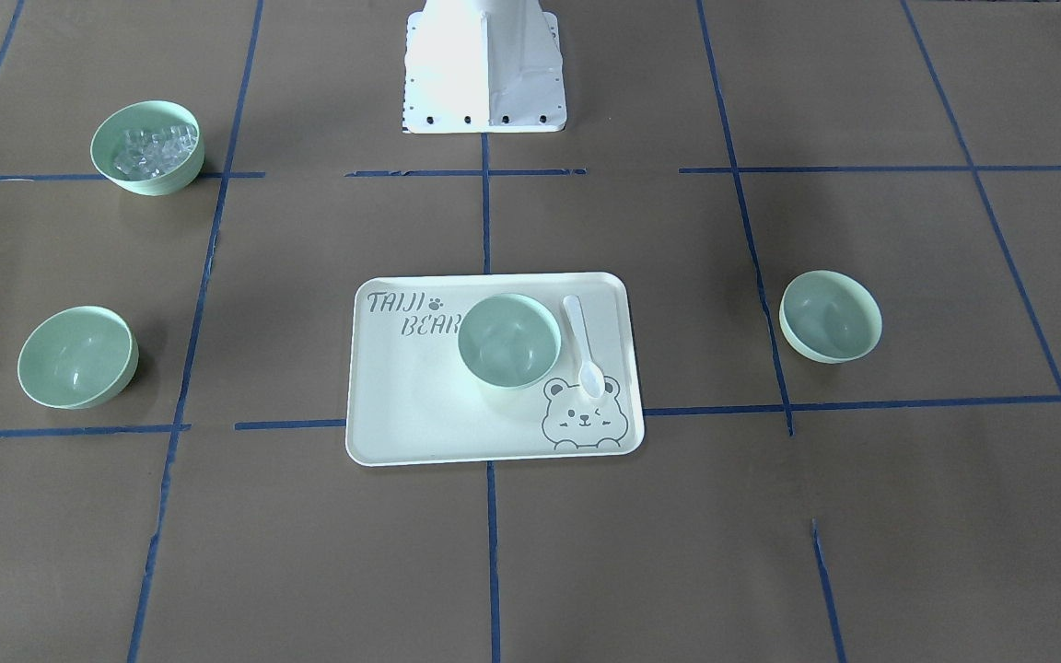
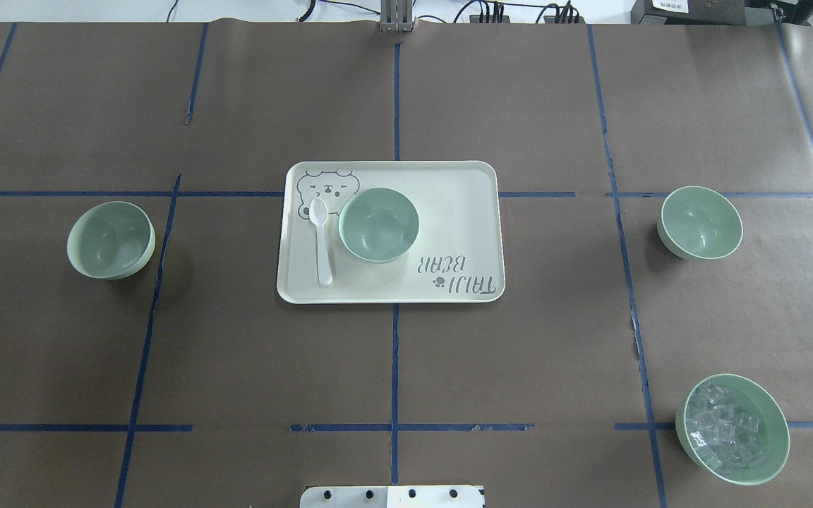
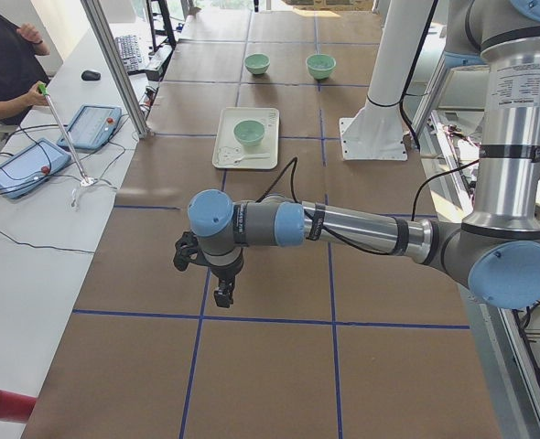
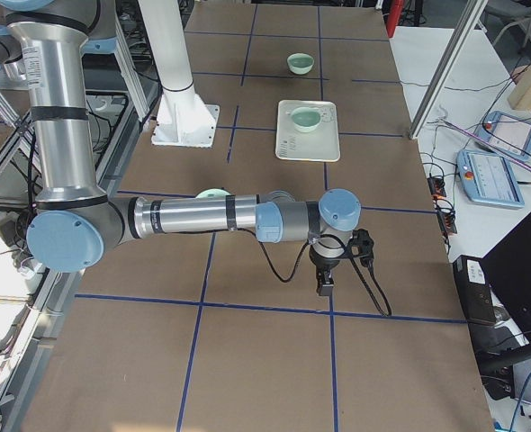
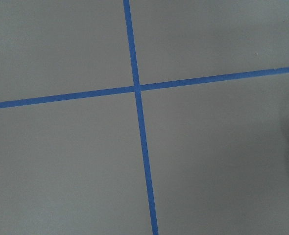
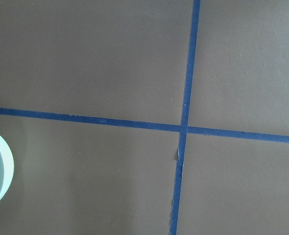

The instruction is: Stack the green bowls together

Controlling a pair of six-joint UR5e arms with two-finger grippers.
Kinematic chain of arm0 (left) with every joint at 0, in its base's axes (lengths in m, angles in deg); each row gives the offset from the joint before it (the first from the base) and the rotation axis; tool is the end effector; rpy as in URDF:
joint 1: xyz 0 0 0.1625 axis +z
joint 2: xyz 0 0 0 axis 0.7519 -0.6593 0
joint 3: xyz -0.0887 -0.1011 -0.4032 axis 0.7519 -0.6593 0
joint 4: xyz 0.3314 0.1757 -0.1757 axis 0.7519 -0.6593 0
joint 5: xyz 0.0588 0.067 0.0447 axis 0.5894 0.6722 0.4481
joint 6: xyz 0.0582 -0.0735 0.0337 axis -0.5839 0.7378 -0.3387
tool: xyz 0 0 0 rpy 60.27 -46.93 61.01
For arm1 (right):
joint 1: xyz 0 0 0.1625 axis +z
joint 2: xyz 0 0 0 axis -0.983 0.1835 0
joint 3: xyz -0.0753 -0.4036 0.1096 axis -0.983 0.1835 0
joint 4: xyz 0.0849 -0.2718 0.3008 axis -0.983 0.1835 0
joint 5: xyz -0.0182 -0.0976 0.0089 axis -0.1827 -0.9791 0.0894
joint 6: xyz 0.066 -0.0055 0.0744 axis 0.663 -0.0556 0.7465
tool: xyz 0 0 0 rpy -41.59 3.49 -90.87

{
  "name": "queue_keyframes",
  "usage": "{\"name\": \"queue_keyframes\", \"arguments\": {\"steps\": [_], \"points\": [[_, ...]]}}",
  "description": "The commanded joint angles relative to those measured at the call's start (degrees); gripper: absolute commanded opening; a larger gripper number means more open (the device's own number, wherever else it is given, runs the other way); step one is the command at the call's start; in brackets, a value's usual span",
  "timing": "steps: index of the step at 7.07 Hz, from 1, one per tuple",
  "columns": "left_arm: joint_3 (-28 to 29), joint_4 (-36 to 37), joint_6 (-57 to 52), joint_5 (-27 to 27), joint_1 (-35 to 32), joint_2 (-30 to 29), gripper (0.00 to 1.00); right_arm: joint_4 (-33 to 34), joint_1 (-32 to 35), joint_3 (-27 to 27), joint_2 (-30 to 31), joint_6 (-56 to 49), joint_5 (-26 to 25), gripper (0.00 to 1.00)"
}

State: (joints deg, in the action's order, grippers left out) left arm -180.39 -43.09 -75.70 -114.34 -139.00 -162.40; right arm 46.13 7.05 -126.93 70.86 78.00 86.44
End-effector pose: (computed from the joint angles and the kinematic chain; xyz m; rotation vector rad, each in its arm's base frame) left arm -0.0631 -0.4917 0.5932 0.0478 0.8127 0.1257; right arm 0.0305 -0.5292 0.6072 0.0489 -0.7874 -0.0751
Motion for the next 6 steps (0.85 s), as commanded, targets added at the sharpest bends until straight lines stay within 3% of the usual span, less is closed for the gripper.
{"name": "queue_keyframes", "arguments": {"steps": [1, 6], "points": [[-1.01, 0.22, 0.10, -0.42, -0.27, -2.12, 1.00, -0.02, 0.18, -0.59, 0.05, 0.00, 0.09, 1.00], [-0.85, 2.68, 0.46, -0.16, -0.19, -3.71, 1.00, -0.64, 0.09, -0.67, 0.76, 0.52, 0.09, 1.00]]}}
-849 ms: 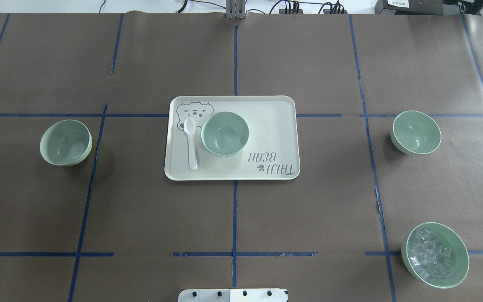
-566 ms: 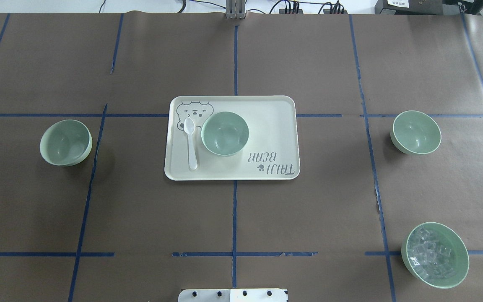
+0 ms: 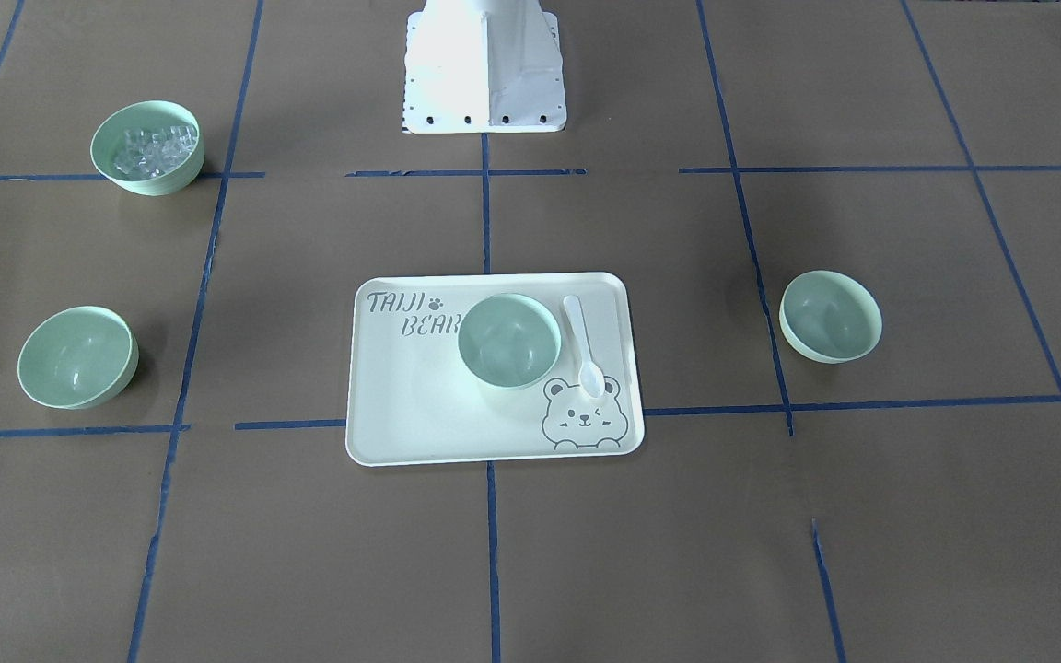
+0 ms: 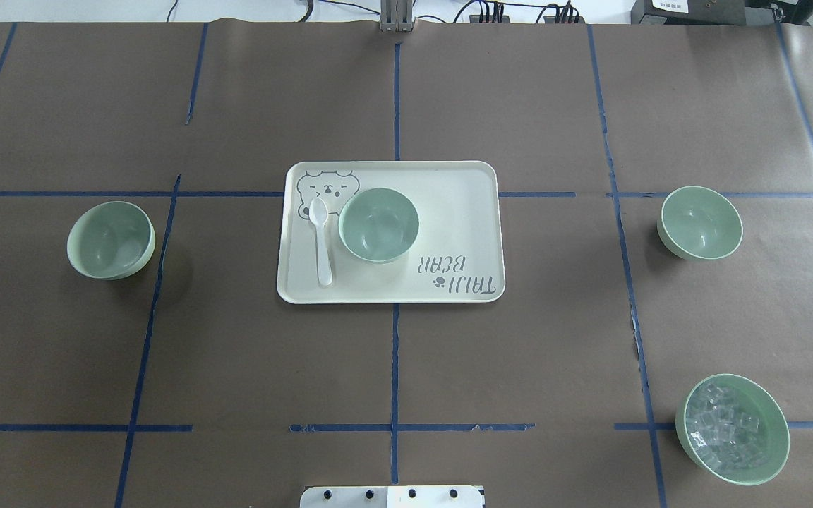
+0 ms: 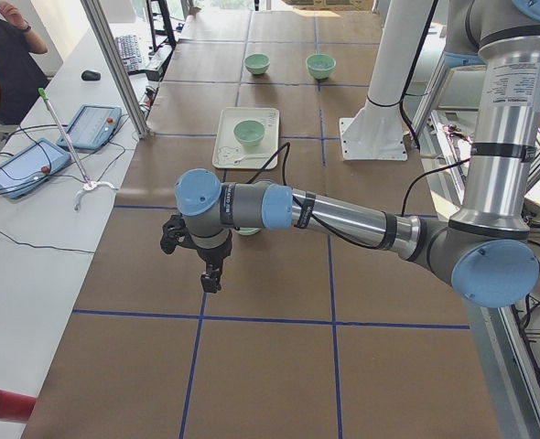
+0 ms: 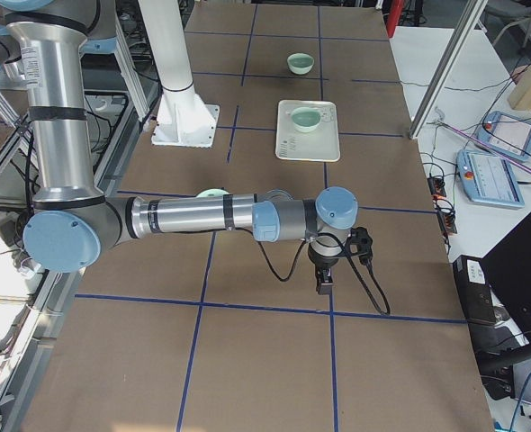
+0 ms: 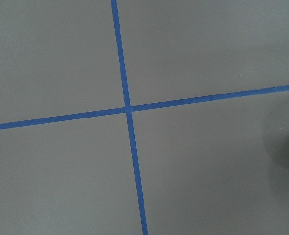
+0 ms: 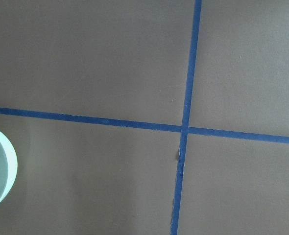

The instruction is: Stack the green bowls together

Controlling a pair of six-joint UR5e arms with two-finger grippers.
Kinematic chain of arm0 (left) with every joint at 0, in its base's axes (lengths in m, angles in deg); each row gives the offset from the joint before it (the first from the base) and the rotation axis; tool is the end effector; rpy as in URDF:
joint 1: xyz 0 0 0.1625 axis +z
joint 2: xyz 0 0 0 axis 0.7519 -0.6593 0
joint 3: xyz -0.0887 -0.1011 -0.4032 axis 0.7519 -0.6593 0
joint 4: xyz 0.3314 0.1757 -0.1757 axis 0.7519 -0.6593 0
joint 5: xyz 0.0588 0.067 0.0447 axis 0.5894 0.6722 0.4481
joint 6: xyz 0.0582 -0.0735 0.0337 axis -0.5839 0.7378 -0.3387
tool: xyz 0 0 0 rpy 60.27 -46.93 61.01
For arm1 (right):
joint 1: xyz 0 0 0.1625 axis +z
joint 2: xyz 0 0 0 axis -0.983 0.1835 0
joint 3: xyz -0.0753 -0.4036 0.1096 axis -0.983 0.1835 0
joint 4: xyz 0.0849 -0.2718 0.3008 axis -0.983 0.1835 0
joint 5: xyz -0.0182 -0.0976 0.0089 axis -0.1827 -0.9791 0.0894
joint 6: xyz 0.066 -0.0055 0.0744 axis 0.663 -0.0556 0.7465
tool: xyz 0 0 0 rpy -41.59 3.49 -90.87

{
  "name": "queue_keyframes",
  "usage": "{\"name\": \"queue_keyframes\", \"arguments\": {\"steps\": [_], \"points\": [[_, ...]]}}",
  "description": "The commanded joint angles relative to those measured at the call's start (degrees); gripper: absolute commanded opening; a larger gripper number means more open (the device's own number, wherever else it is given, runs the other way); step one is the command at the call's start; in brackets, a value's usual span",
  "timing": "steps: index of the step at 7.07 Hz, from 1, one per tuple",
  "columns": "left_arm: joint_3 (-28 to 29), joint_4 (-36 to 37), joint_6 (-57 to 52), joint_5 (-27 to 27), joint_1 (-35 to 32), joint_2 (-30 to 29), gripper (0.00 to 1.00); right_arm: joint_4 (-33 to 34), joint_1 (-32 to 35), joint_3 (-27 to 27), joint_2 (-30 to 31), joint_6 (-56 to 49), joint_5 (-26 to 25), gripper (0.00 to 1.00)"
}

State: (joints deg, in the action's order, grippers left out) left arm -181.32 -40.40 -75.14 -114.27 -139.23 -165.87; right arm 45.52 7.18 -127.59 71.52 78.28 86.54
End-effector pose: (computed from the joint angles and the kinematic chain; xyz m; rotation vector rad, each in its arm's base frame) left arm -0.0653 -0.5132 0.5596 0.0735 0.8096 0.1248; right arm 0.0318 -0.5249 0.6063 0.0578 -0.7895 -0.0726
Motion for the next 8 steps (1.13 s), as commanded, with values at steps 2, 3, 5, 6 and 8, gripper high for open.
{"name": "queue_keyframes", "arguments": {"steps": [2, 3, 5, 6, 8], "points": [[-0.01, -4.71, -0.54, -0.40, -0.14, 0.97, 1.00, -0.46, -0.13, -0.10, 0.02, 0.50, -0.18, 1.00], [0.08, -8.57, -0.28, -0.40, 0.56, 1.07, 1.00, -0.90, -0.30, -0.02, 0.10, 0.68, -0.09, 1.00], [-0.19, -10.89, -0.45, -0.49, 0.65, 1.60, 1.00, -3.61, -6.59, -1.15, 0.02, 5.38, 4.63, 1.00], [-0.19, -11.85, -0.10, -0.49, 0.65, 1.60, 1.00, -11.20, -10.98, -1.33, 0.02, 15.43, 4.22, 1.00], [-0.19, -11.95, -0.01, -0.49, 0.65, 1.51, 1.00, -23.36, -21.96, -0.90, -0.25, 35.93, -3.91, 1.00]]}}
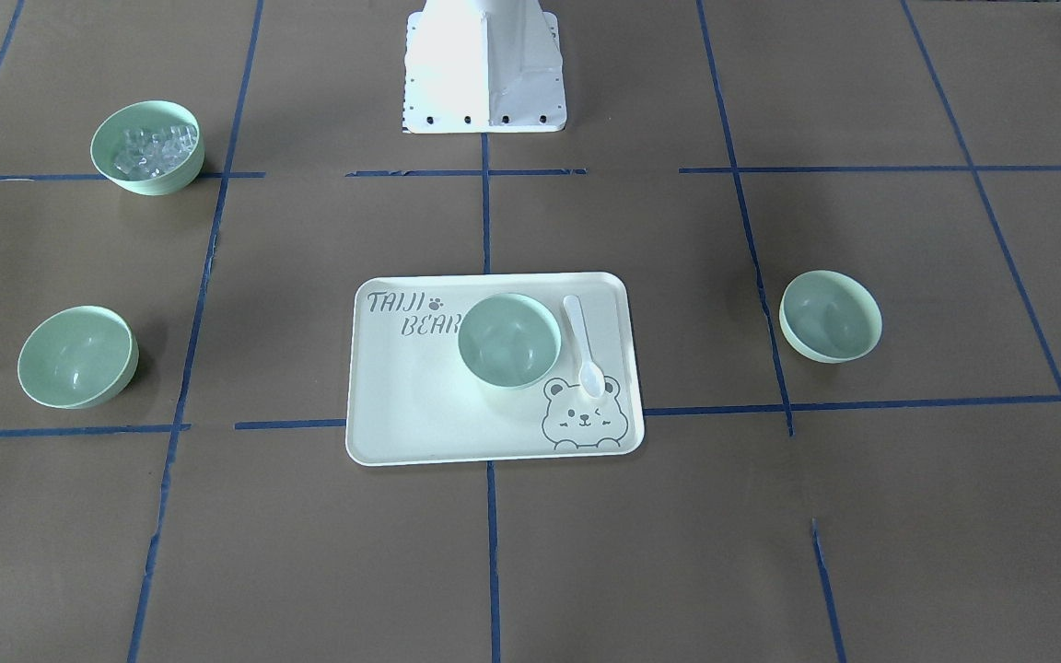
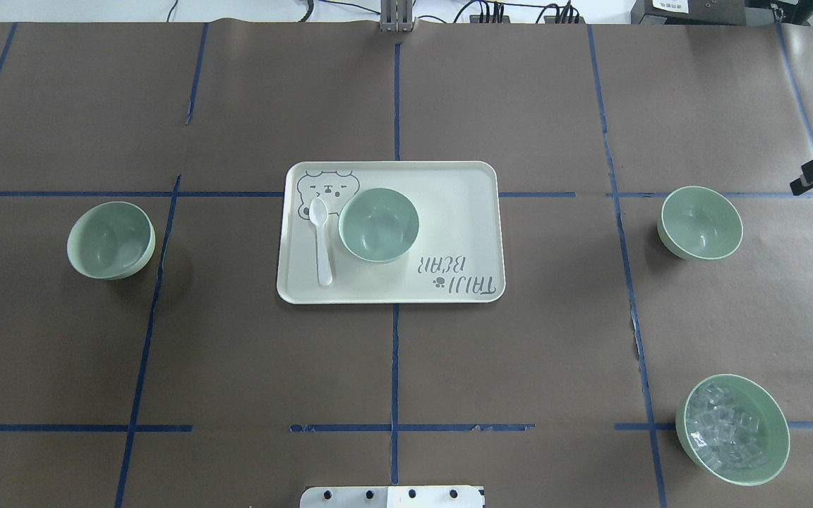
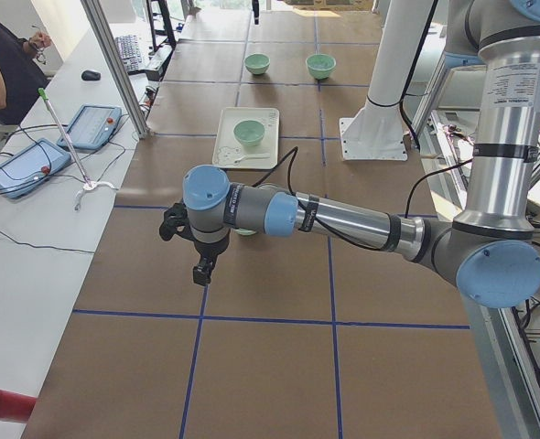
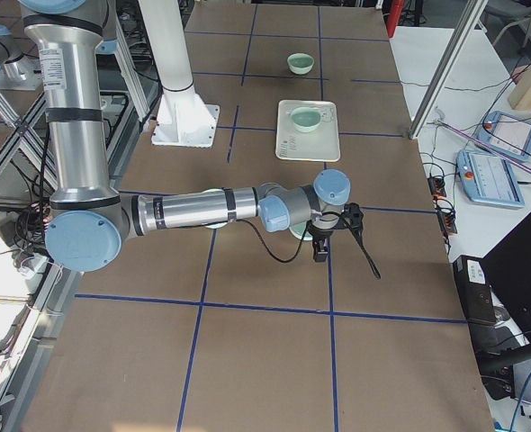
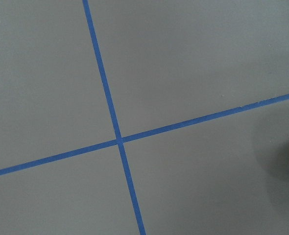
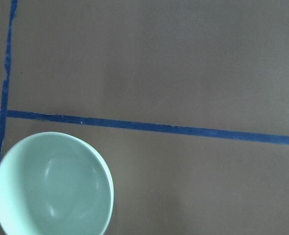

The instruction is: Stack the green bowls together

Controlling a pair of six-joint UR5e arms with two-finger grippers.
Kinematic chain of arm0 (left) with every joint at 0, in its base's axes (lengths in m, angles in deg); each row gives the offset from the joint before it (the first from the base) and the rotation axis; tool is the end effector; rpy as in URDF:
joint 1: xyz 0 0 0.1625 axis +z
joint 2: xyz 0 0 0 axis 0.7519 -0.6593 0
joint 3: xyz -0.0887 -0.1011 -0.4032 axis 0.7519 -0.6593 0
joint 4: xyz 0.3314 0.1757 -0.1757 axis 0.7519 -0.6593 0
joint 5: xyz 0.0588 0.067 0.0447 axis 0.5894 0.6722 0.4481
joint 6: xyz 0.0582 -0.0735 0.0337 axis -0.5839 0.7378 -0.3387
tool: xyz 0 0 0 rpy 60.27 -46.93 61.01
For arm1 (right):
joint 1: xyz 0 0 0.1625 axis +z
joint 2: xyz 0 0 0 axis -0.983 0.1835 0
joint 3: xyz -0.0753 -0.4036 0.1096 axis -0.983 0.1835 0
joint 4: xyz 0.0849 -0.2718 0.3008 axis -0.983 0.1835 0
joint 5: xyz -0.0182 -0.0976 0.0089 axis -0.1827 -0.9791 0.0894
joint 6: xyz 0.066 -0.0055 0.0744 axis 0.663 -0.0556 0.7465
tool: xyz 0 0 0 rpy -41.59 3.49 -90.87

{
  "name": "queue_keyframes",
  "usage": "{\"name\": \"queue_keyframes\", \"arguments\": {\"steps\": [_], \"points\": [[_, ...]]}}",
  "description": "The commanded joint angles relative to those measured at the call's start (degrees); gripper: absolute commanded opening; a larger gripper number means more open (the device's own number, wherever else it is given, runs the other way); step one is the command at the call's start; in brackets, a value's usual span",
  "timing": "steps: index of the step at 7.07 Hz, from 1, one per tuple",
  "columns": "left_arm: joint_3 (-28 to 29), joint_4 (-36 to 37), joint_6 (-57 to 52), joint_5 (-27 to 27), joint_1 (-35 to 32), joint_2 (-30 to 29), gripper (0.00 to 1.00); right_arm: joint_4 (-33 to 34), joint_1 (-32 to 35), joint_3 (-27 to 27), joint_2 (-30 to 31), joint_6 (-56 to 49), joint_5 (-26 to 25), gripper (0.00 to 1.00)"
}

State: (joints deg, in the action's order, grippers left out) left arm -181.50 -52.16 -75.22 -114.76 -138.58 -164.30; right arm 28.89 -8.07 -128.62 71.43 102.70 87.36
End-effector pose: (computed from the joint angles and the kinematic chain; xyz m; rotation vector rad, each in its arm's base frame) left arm -0.0589 -0.5147 0.5498 0.2405 0.8053 0.2107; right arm -0.1124 -0.5266 0.5626 0.0562 -0.8751 -0.0473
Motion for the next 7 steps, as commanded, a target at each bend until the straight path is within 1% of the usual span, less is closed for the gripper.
{"name": "queue_keyframes", "arguments": {"steps": [1, 2, 4, 5, 6, 7], "points": [[-0.09, -0.29, 0.07, 0.00, 0.01, -0.06, 1.00, -7.30, -8.14, 0.83, -0.16, 13.15, -6.26, 1.00], [-0.01, -0.90, 0.16, 0.00, 0.01, -0.06, 1.00, -7.31, -9.12, 1.36, -0.42, 13.26, -6.36, 0.98], [0.00, -0.99, 0.24, 0.00, 0.01, -0.06, 1.00, -7.39, -10.18, 5.12, -1.04, 13.08, -6.36, 0.90], [-0.09, -0.99, 0.24, 0.00, -0.08, 0.03, 1.00, -7.31, -10.36, 6.19, -2.43, 13.43, -6.36, 0.61], [-0.27, -0.99, 0.24, 0.00, -0.08, 0.03, 1.00, -7.31, -10.44, 6.46, -2.45, 15.09, -6.19, 0.01], [-0.27, -1.17, 0.24, 0.00, -0.08, 0.03, 1.00, -7.31, -10.44, 6.38, -2.45, 15.10, -6.36, 0.00]]}}
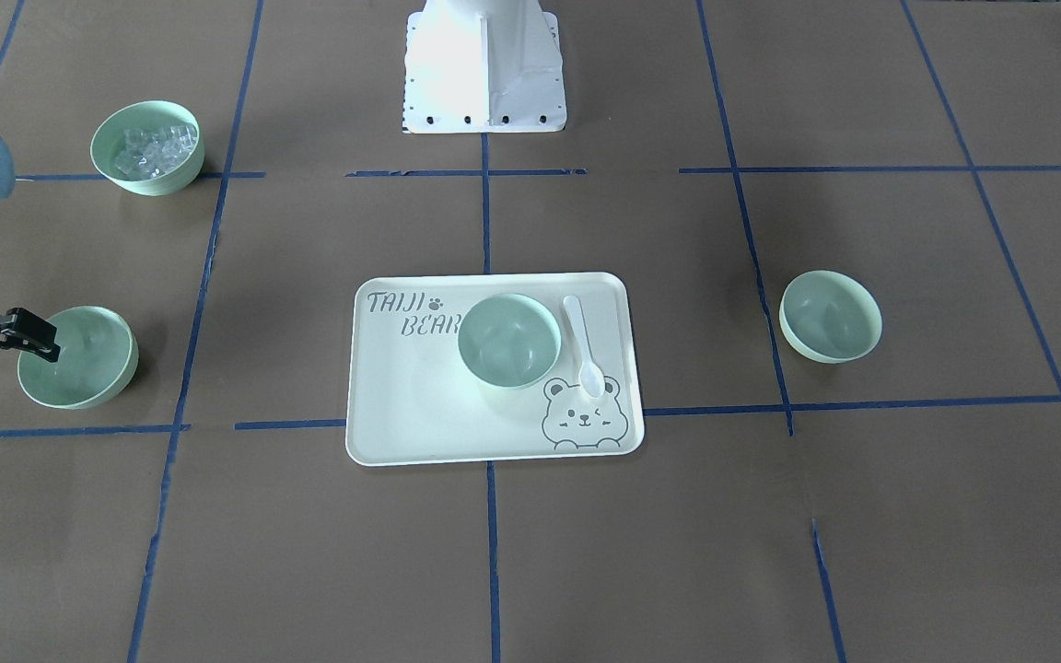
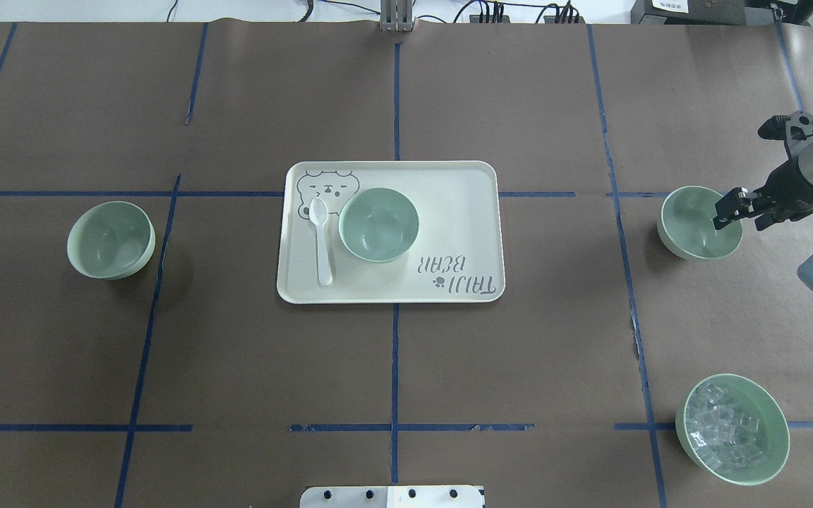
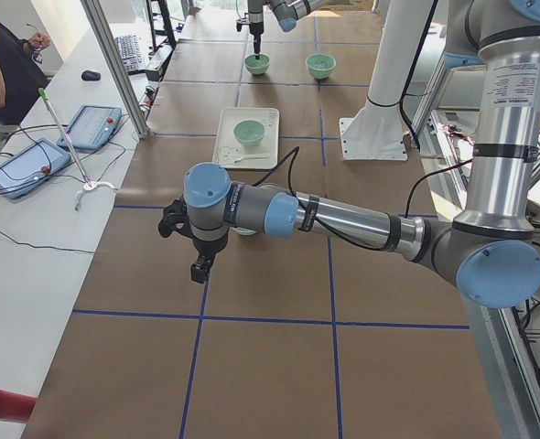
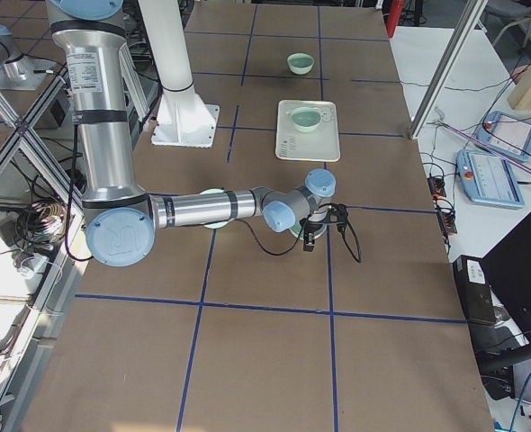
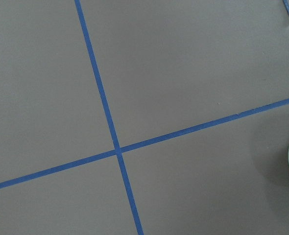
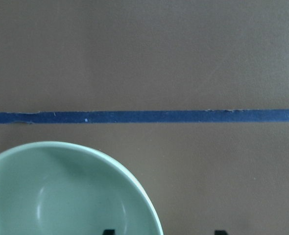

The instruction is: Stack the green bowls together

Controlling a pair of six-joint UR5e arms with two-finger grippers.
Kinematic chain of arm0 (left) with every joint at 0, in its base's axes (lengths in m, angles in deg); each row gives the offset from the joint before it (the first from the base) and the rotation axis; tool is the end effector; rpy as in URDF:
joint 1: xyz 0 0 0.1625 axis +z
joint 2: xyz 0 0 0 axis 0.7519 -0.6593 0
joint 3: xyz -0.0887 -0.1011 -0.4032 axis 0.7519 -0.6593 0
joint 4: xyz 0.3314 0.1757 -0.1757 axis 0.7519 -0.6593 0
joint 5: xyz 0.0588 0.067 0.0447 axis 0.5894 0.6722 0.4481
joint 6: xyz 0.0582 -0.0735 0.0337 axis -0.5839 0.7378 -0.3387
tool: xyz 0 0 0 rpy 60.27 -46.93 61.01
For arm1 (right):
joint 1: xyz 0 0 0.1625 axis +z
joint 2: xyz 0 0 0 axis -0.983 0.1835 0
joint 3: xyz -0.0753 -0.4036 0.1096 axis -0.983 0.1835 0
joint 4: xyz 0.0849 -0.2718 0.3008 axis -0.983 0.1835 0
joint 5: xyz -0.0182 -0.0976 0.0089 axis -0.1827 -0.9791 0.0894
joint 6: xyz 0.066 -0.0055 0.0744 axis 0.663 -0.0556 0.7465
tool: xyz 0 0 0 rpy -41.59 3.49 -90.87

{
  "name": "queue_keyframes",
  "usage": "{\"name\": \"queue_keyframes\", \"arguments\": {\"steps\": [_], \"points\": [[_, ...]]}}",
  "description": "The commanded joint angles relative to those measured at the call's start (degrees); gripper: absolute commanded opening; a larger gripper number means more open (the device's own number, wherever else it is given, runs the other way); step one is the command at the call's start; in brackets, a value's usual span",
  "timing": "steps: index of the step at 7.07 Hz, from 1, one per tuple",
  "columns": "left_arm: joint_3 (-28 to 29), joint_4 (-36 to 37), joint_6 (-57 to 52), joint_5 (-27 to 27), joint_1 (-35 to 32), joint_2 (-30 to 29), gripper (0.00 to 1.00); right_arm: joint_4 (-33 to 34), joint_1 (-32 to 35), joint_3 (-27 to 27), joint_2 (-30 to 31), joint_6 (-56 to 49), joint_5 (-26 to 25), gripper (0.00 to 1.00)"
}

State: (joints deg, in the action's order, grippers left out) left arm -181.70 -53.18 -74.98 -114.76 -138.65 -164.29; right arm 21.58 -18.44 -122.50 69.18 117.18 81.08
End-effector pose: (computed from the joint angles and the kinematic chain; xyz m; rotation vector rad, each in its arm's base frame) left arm -0.0595 -0.5152 0.5461 0.2592 0.8038 0.2142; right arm -0.2098 -0.5222 0.5870 -0.0184 -0.8111 0.0231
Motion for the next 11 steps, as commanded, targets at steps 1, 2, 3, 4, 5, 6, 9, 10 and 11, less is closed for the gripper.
{"name": "queue_keyframes", "arguments": {"steps": [1, 2, 3, 4, 5, 6, 9, 10, 11], "points": [[-0.59, -0.14, 0.00, 0.00, -0.01, 0.01, 1.00, 0.01, -0.17, 0.26, -0.19, 0.62, 0.01, 0.00], [-0.60, -0.14, 0.00, 0.00, -0.01, 0.10, 1.00, 0.01, -0.08, -0.17, -0.19, 0.62, 0.44, 0.00], [-0.68, -0.14, 0.00, 0.00, -0.01, 0.10, 1.00, 0.18, -0.08, -2.61, -0.19, 0.71, 0.88, 0.00], [-0.68, -0.14, 0.00, -0.09, -0.01, 0.10, 1.00, 0.27, -0.08, -5.34, -0.45, 3.76, 4.98, 0.00], [-0.77, -0.14, 0.00, -0.09, -0.01, 0.01, 1.00, -0.08, -0.34, -9.28, -3.68, 16.06, 6.50, 0.00], [-0.77, -0.14, 0.09, -1.48, -0.01, 0.01, 1.00, 0.09, -5.57, -13.58, -7.54, 26.36, 4.51, 0.00], [-0.69, -0.14, 0.09, -3.16, -0.01, 0.01, 1.00, 6.12, -21.51, -7.86, -28.34, 45.69, -10.08, 0.00], [-0.68, -0.14, 0.09, -3.16, -0.01, 0.01, 1.00, 6.68, -22.05, -2.60, -33.02, 46.58, -10.27, 0.00], [-0.77, -0.14, 0.09, -3.16, -0.01, 0.10, 1.00, 6.51, -23.54, -0.38, -34.63, 47.81, -10.97, 0.00]]}}
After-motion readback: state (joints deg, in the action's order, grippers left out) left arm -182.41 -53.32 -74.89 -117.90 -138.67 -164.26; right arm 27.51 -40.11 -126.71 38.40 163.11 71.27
